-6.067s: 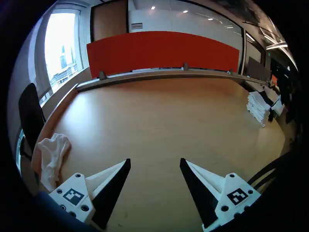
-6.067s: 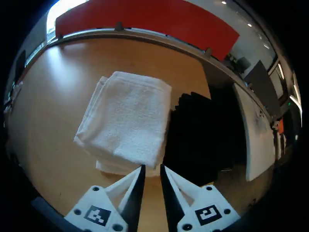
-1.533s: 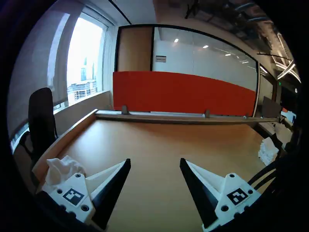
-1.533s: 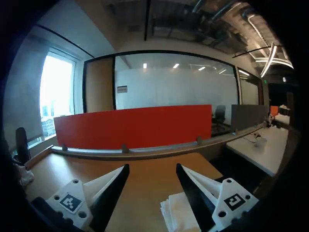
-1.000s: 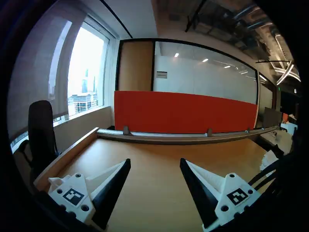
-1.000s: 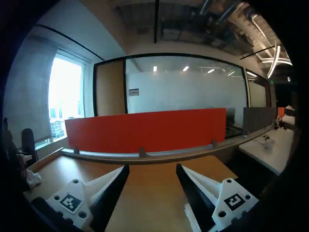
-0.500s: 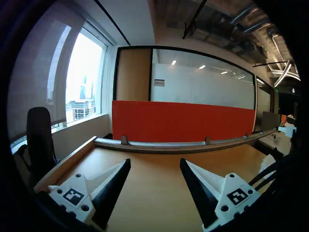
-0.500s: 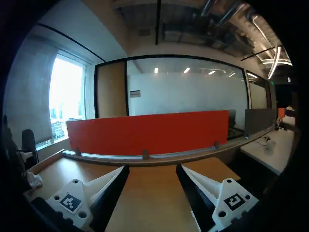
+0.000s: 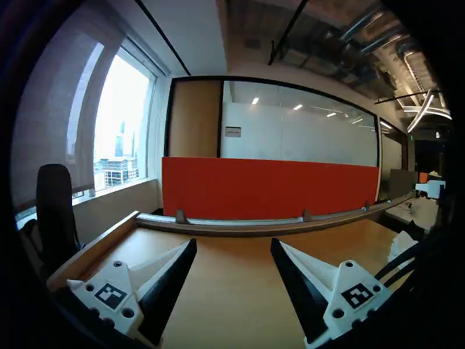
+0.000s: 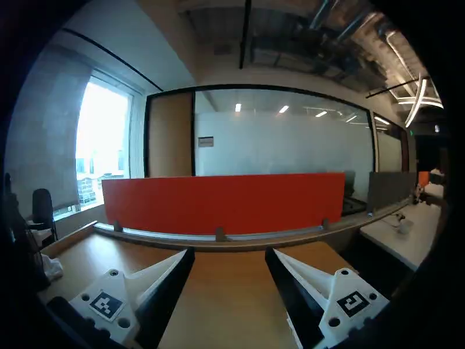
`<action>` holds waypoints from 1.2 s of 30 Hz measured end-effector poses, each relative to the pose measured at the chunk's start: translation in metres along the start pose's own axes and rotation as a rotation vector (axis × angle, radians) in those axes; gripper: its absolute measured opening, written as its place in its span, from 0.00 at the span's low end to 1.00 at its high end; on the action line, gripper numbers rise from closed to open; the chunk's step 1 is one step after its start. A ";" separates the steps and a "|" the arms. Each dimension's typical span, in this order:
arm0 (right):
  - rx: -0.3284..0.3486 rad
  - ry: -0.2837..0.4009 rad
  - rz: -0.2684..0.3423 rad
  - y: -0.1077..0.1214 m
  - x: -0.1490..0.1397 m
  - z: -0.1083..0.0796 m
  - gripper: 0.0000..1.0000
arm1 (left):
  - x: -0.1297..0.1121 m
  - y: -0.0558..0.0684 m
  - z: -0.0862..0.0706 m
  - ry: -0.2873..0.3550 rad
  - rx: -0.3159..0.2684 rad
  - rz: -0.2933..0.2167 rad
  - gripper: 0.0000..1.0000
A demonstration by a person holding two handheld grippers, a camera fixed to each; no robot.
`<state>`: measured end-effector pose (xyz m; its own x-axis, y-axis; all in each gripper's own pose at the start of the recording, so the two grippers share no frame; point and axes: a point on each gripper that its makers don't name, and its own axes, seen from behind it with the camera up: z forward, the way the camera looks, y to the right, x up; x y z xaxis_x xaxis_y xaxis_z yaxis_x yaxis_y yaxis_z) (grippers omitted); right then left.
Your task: Fold towel
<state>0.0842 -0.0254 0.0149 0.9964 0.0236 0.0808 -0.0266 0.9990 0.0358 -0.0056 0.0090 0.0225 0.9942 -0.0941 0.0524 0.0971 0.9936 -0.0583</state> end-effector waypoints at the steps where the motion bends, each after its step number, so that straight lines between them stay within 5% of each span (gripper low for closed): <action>1: 0.002 0.001 -0.002 -0.002 0.000 0.000 0.94 | -0.002 -0.001 0.001 0.003 0.003 -0.003 0.94; 23: 0.040 -0.014 -0.018 -0.024 -0.038 0.002 0.94 | -0.089 -0.016 0.001 0.067 0.057 0.043 0.94; 36: 0.055 -0.013 -0.033 -0.027 -0.055 -0.001 0.94 | -0.126 -0.010 -0.003 0.085 0.060 0.031 0.94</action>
<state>0.0301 -0.0540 0.0088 0.9958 -0.0100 0.0912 0.0015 0.9956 0.0932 -0.1319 0.0112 0.0134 0.9973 -0.0662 -0.0332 0.0663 0.9978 0.0010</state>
